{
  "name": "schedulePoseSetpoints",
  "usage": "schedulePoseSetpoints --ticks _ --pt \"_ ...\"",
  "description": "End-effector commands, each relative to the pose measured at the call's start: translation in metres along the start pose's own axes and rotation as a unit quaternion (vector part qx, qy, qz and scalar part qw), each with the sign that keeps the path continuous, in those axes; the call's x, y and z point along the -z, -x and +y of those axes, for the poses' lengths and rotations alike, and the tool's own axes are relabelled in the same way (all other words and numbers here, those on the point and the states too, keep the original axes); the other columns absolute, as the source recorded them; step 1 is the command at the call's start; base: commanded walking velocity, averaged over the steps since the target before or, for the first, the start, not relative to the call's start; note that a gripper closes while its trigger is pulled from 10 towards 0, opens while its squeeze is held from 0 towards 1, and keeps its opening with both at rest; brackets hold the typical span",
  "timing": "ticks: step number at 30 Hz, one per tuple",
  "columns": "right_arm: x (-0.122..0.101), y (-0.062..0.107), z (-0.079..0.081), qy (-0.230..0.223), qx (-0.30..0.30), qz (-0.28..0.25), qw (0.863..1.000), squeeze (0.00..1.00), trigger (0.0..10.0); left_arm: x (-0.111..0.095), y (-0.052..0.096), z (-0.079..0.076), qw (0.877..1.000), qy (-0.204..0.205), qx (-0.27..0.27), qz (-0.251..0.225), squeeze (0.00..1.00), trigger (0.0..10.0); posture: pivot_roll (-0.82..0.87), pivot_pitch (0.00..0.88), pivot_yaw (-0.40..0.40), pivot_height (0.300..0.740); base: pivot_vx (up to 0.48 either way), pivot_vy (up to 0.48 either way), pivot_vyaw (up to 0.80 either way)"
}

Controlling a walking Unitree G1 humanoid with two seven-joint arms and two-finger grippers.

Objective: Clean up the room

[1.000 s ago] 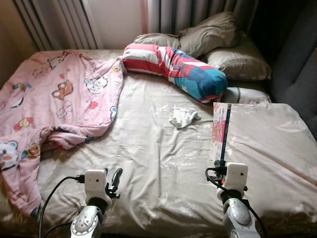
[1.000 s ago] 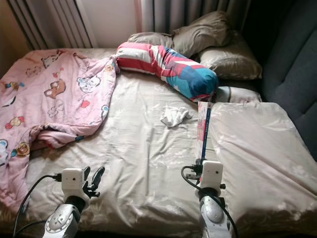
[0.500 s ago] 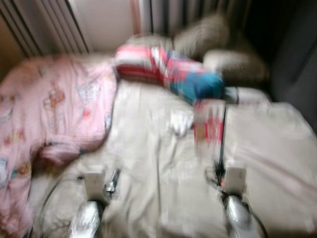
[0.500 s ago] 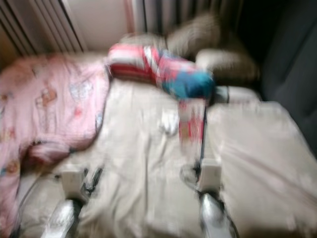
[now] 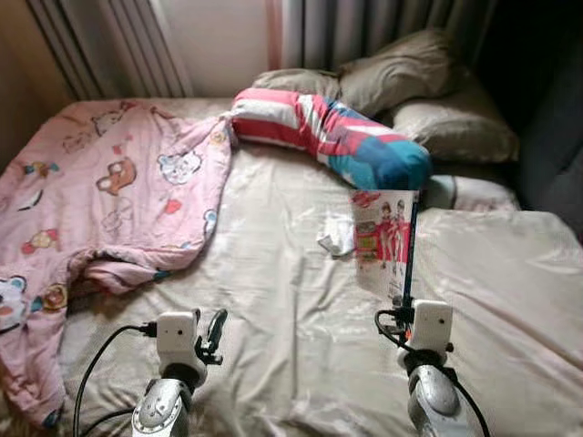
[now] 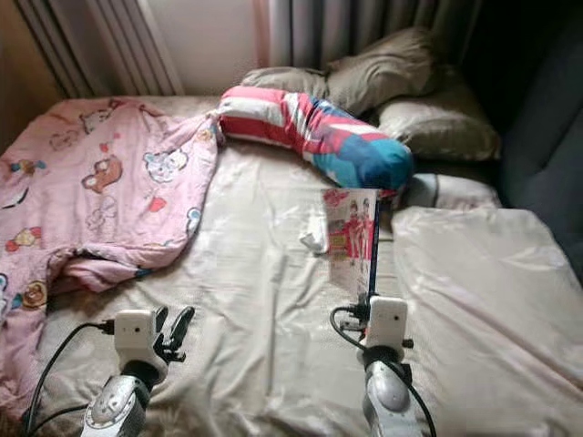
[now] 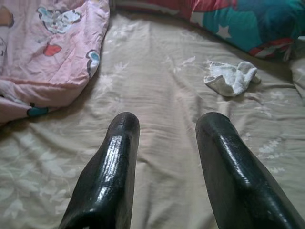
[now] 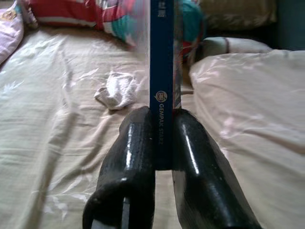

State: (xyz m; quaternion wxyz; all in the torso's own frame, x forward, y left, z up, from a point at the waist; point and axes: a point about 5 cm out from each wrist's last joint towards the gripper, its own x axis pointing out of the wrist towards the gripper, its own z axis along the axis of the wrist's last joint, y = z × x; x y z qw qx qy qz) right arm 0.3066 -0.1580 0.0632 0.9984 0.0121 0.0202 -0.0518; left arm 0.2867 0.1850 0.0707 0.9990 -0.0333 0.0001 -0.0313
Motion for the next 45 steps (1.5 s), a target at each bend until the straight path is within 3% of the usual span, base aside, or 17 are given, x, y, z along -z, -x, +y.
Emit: schedulePoseSetpoints --ticks 1,5,22,35,45 --pt "-0.004 0.000 -0.003 0.001 0.012 -0.010 1.000 0.00 10.0 0.004 0.003 0.003 1.000 0.001 -0.003 0.010 0.00 10.0 -0.02 0.221 0.019 0.740 0.000 0.000 0.00" --pt "-0.002 0.000 -0.004 0.003 0.019 0.000 1.000 0.00 10.0 0.004 0.004 0.002 1.000 0.001 -0.002 0.011 0.00 10.0 -0.02 0.221 0.019 0.736 0.000 0.000 0.00" --pt "0.002 0.001 -0.003 0.013 0.022 0.014 1.000 0.00 10.0 0.004 0.003 0.002 1.000 0.001 -0.001 0.012 0.00 10.0 -0.02 0.224 0.019 0.617 0.000 0.000 0.00" --pt "0.021 0.001 -0.008 0.069 0.016 0.085 0.994 0.00 10.0 0.004 0.003 0.002 1.000 0.000 0.000 0.013 0.00 10.0 -0.02 0.224 0.021 0.617 0.000 0.000 0.00" --pt "0.011 -0.016 -0.009 0.077 0.025 0.089 0.993 0.00 10.0 0.004 0.003 0.002 1.000 0.000 0.000 0.014 0.00 10.0 -0.01 0.224 0.024 0.617 0.000 0.000 0.00"
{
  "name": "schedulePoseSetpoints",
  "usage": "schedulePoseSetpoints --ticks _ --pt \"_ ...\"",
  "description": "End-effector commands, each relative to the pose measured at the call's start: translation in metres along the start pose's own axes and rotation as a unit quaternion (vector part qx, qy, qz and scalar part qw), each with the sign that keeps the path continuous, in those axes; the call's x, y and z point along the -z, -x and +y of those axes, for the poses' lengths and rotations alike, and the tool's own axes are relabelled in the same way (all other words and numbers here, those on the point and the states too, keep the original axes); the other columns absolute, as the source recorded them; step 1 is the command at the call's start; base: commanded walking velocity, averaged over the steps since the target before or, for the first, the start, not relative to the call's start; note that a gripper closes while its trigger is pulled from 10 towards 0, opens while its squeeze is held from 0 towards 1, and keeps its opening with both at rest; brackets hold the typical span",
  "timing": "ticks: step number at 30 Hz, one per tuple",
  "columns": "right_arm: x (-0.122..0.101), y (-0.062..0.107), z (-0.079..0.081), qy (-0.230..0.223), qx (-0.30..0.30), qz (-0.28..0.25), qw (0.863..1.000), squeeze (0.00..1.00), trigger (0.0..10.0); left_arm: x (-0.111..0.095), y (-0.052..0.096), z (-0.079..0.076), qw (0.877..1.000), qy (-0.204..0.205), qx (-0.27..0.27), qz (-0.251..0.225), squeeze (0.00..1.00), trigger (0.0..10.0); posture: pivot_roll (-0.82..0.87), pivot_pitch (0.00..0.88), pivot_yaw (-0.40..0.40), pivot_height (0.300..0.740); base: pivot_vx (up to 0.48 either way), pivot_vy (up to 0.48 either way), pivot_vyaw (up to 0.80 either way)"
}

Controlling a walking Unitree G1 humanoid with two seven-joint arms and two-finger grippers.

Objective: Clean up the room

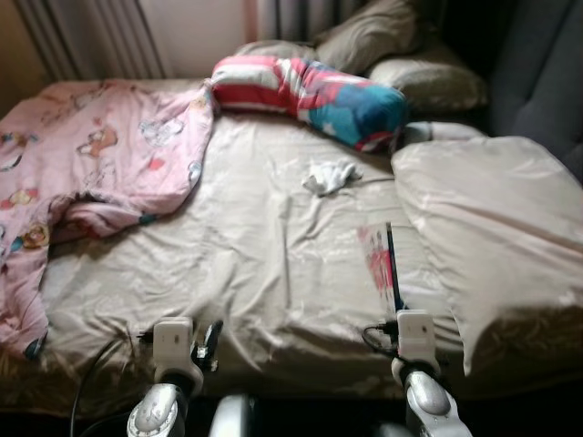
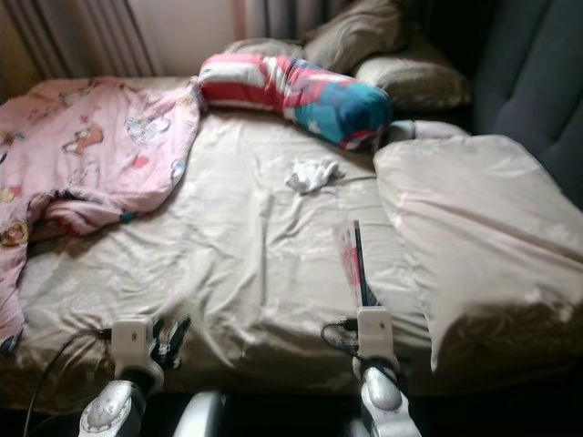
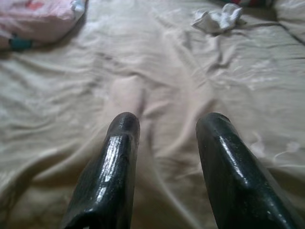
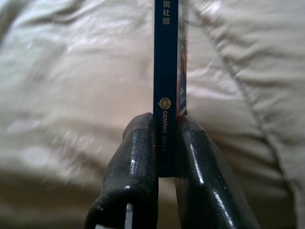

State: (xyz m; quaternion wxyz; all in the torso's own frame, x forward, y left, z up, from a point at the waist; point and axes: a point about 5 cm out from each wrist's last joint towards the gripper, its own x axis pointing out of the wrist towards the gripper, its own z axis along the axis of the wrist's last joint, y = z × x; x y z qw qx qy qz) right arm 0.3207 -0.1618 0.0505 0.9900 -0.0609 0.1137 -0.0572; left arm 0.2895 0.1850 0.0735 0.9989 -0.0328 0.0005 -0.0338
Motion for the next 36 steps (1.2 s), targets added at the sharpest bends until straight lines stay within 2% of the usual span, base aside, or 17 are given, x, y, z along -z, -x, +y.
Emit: schedulePoseSetpoints --ticks 1,7,9,13,16,20,23,31,36 --pt "-0.001 -0.002 -0.007 -0.002 0.019 0.000 1.000 0.00 10.0 0.007 0.006 0.002 1.000 0.000 -0.003 0.013 0.00 10.0 -0.01 0.224 0.024 0.617 0.000 0.000 0.00" --pt "-0.014 -0.009 -0.012 -0.015 0.047 -0.020 0.999 0.00 10.0 0.006 0.006 0.002 1.000 -0.001 -0.003 0.013 0.00 10.0 -0.01 0.225 0.027 0.617 0.000 0.000 0.00" --pt "-0.021 -0.017 -0.016 0.009 0.064 -0.014 0.998 0.00 10.0 0.006 0.006 0.003 1.000 -0.002 -0.002 0.014 0.00 10.0 -0.01 0.224 0.029 0.617 0.000 0.000 0.00" --pt "-0.030 -0.022 -0.019 0.036 0.069 -0.021 0.997 0.00 10.0 0.006 0.006 0.002 1.000 -0.002 -0.002 0.013 0.00 10.0 -0.01 0.224 0.029 0.617 0.000 0.000 0.00" --pt "-0.047 -0.031 -0.022 0.051 0.084 -0.033 0.995 0.00 10.0 0.006 0.006 0.003 1.000 -0.003 -0.003 0.014 0.00 10.0 -0.01 0.226 0.029 0.617 0.000 0.000 0.00" --pt "-0.058 -0.036 -0.026 0.074 0.101 -0.035 0.992 0.00 10.0 0.006 0.007 0.004 1.000 -0.003 -0.003 0.015 0.00 10.0 -0.01 0.229 0.028 0.617 0.000 0.000 0.00" --pt "-0.055 -0.038 -0.025 0.080 0.097 -0.011 0.992 0.00 10.0 0.007 0.008 0.003 1.000 -0.003 -0.003 0.017 0.00 10.0 0.00 0.231 0.025 0.617 0.000 0.000 0.00" --pt "-0.029 -0.034 -0.017 0.092 0.070 0.066 0.991 0.00 10.0 0.009 0.009 0.004 1.000 -0.002 -0.003 0.021 0.00 10.0 0.00 0.238 0.021 0.617 0.000 0.000 0.00" --pt "-0.022 -0.032 -0.013 0.090 0.052 0.086 0.991 0.00 10.0 0.009 0.010 0.003 1.000 -0.001 -0.003 0.023 0.00 10.0 0.00 0.239 0.020 0.617 0.000 0.000 0.00"
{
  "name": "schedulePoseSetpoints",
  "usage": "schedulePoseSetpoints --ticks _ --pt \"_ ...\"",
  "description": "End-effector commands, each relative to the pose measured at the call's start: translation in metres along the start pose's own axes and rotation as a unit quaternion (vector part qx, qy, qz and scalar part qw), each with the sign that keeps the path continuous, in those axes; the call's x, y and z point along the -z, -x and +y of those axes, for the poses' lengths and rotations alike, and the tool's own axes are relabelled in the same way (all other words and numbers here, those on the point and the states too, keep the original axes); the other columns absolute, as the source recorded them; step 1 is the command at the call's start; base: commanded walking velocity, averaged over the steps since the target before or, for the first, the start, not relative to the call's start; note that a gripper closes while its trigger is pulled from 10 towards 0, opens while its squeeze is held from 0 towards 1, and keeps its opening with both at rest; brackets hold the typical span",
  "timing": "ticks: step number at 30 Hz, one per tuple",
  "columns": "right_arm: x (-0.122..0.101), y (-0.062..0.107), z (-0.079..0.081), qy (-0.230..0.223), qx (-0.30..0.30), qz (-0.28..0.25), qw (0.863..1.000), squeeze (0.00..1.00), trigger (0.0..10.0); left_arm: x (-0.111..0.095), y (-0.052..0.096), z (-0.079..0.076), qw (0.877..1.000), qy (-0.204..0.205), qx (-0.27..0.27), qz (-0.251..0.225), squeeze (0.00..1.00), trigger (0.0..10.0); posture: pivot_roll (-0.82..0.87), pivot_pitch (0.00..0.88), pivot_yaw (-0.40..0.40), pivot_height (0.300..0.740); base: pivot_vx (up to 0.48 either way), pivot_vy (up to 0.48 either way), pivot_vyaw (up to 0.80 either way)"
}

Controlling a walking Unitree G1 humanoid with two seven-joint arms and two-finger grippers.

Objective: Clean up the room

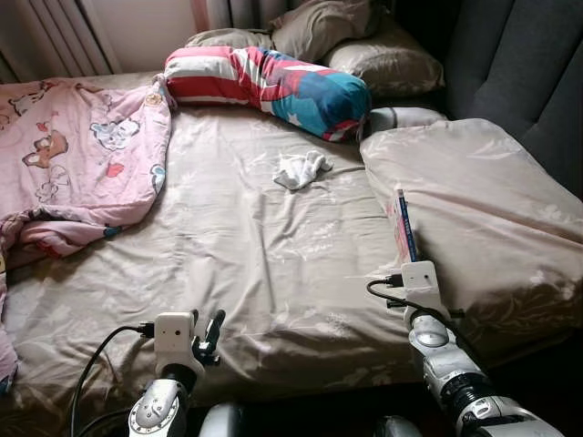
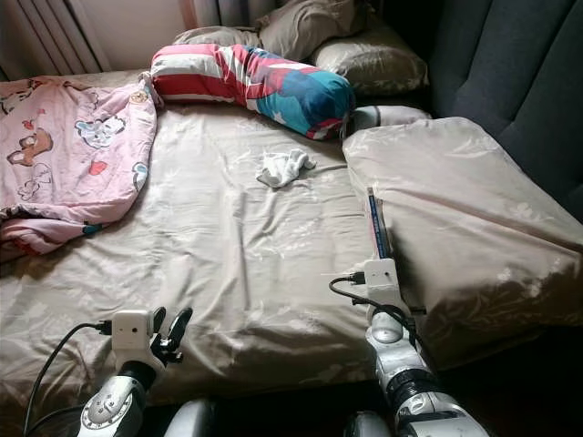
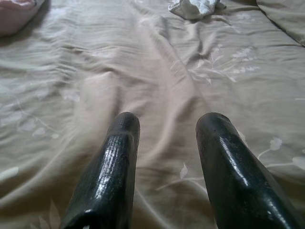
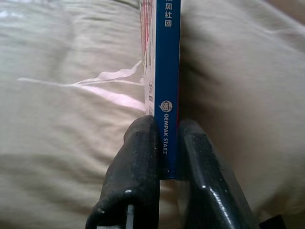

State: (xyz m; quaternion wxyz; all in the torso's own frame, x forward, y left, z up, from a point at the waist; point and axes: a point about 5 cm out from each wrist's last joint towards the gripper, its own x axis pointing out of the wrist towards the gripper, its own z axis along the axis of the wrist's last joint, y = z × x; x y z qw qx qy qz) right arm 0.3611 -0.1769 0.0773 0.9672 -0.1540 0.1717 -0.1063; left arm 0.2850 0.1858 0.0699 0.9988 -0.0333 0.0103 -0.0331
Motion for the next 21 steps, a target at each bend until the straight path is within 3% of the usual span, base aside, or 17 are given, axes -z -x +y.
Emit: schedulePoseSetpoints --ticks 1,4,7,12,17,18,19,20,21 --pt "0.012 0.003 0.006 -0.001 -0.021 0.029 0.999 0.00 10.0 0.006 0.005 0.002 1.000 -0.001 -0.002 0.014 0.00 10.0 0.00 0.239 0.020 0.617 0.000 0.000 0.00" --pt "0.013 0.005 0.018 -0.018 -0.064 0.035 0.997 0.00 10.0 0.006 0.005 0.002 1.000 -0.001 -0.001 0.016 0.00 10.0 0.00 0.239 0.018 0.617 0.000 0.000 0.00" --pt "0.013 0.006 0.021 -0.034 -0.070 0.041 0.996 0.00 10.0 0.007 0.005 0.002 1.000 -0.001 -0.002 0.017 0.00 10.0 0.00 0.239 0.018 0.617 0.000 0.000 0.00" --pt "0.011 0.005 0.021 -0.048 -0.073 0.046 0.995 0.00 10.0 0.007 0.006 0.002 1.000 -0.001 -0.002 0.019 0.00 10.0 0.00 0.241 0.017 0.617 0.000 0.000 0.00" --pt "0.010 0.004 0.021 -0.091 -0.076 0.057 0.991 0.00 10.0 0.008 0.006 0.003 1.000 -0.001 -0.002 0.021 0.00 10.0 0.00 0.241 0.016 0.617 0.000 0.000 0.00" --pt "0.009 0.004 0.022 -0.096 -0.077 0.057 0.991 0.53 10.0 0.008 0.006 0.003 1.000 -0.001 -0.002 0.021 0.00 10.0 0.00 0.242 0.016 0.617 0.000 0.000 0.00" --pt "0.009 0.004 0.022 -0.100 -0.078 0.058 0.990 0.53 10.0 0.008 0.006 0.003 1.000 -0.001 -0.002 0.021 0.00 10.0 0.00 0.242 0.015 0.617 0.000 0.000 0.00" --pt "0.009 0.004 0.022 -0.102 -0.078 0.058 0.990 0.78 10.0 0.008 0.006 0.003 1.000 -0.001 -0.003 0.021 0.00 10.0 0.00 0.242 0.015 0.617 0.000 0.000 0.00" --pt "0.008 0.004 0.022 -0.105 -0.079 0.057 0.990 0.83 10.0 0.008 0.006 0.003 1.000 -0.001 -0.003 0.021 0.00 10.0 0.00 0.242 0.014 0.617 0.000 0.000 0.00"
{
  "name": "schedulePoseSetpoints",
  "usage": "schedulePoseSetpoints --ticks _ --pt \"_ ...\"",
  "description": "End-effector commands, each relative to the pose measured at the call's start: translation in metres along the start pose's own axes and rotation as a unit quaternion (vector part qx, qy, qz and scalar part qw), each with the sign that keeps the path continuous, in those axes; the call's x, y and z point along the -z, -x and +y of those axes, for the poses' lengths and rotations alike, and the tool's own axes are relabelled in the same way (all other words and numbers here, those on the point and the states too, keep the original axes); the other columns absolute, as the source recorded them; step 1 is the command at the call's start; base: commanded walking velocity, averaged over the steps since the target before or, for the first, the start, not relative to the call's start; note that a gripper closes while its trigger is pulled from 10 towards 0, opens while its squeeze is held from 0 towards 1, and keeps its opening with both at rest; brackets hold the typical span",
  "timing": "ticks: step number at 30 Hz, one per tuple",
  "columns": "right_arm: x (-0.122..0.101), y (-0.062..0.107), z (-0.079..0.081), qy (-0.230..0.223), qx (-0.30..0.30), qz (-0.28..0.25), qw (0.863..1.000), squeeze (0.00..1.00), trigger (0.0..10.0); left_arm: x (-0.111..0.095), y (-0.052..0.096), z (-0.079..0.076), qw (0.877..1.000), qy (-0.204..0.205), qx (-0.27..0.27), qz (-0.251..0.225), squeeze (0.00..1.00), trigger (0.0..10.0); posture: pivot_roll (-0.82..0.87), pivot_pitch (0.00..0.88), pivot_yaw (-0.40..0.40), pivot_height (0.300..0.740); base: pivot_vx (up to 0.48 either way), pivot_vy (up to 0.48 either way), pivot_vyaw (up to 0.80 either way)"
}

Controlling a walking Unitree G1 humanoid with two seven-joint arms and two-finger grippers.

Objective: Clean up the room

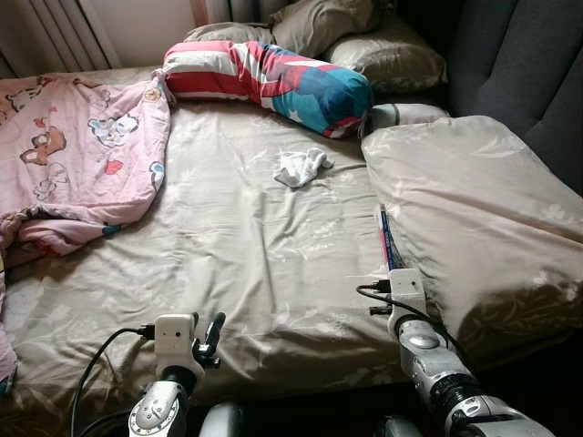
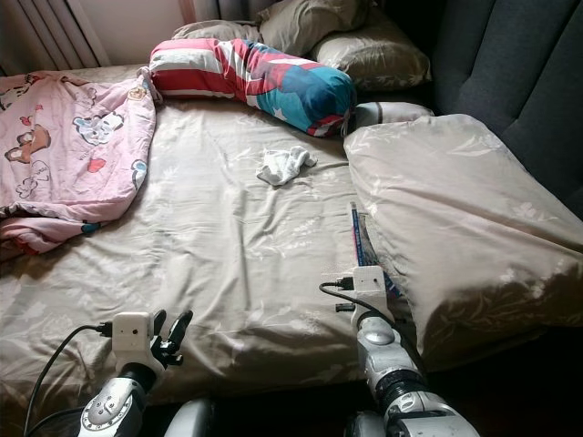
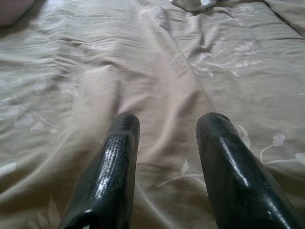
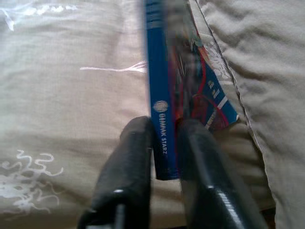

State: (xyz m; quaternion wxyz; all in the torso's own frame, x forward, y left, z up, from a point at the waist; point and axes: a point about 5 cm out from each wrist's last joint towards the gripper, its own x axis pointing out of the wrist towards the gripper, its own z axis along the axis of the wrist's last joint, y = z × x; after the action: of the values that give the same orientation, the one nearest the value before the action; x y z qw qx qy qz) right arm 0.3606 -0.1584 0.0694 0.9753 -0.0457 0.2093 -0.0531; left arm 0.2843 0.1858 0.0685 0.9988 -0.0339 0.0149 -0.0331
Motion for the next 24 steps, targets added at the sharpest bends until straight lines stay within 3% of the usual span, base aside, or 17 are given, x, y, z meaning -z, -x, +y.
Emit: schedulePoseSetpoints --ticks 1,7,10,12,13,14,15,16,18,19,24 --pt "0.006 0.000 0.001 -0.014 -0.002 0.018 1.000 0.83 10.0 0.007 0.006 0.003 1.000 -0.001 -0.003 0.017 0.00 10.0 0.00 0.242 0.014 0.617 0.000 0.000 0.00" --pt "0.002 0.000 0.002 -0.038 0.000 0.012 0.999 0.83 10.0 0.007 0.006 0.003 1.000 -0.002 -0.004 0.017 0.00 10.0 0.00 0.241 0.013 0.617 0.000 0.000 0.00" --pt "-0.012 -0.001 0.003 -0.102 -0.006 -0.022 0.995 0.79 10.0 0.007 0.006 0.003 1.000 -0.002 -0.006 0.017 0.00 10.0 0.00 0.242 0.012 0.617 0.000 0.000 0.00" --pt "-0.020 -0.001 0.004 -0.117 -0.010 -0.044 0.992 0.76 10.0 0.007 0.006 0.003 1.000 -0.002 -0.007 0.017 0.00 10.0 0.00 0.242 0.012 0.617 0.000 0.000 0.00" --pt "-0.025 -0.001 0.006 -0.124 -0.019 -0.060 0.990 0.69 10.0 0.007 0.007 0.003 1.000 -0.003 -0.007 0.018 0.00 10.0 0.00 0.242 0.012 0.617 0.000 0.000 0.00" --pt "-0.030 -0.001 0.008 -0.127 -0.032 -0.072 0.989 0.50 10.0 0.007 0.007 0.003 1.000 -0.003 -0.007 0.018 0.00 10.0 0.00 0.242 0.012 0.617 0.000 0.000 0.00" --pt "-0.035 0.000 0.012 -0.127 -0.049 -0.083 0.987 0.48 10.0 0.007 0.007 0.003 1.000 -0.004 -0.008 0.018 0.00 10.0 0.00 0.242 0.012 0.617 0.000 0.000 0.00" --pt "-0.036 0.001 0.017 -0.119 -0.066 -0.087 0.987 0.17 10.0 0.008 0.007 0.004 1.000 -0.004 -0.008 0.018 0.00 10.0 0.00 0.241 0.012 0.617 0.000 0.000 0.00" --pt "-0.036 0.001 0.019 -0.116 -0.074 -0.088 0.987 0.17 10.0 0.008 0.007 0.003 1.000 -0.004 -0.008 0.018 0.00 10.0 0.00 0.241 0.012 0.617 0.000 0.000 0.00" --pt "-0.035 0.001 0.020 -0.114 -0.081 -0.088 0.986 0.00 10.0 0.008 0.007 0.003 1.000 -0.004 -0.008 0.018 0.00 10.0 0.00 0.241 0.012 0.617 0.000 0.000 0.00" --pt "-0.027 0.002 0.023 -0.105 -0.095 -0.083 0.986 0.00 10.0 0.008 0.007 0.003 1.000 -0.004 -0.008 0.019 0.00 10.0 0.00 0.241 0.012 0.617 0.000 0.000 0.00"
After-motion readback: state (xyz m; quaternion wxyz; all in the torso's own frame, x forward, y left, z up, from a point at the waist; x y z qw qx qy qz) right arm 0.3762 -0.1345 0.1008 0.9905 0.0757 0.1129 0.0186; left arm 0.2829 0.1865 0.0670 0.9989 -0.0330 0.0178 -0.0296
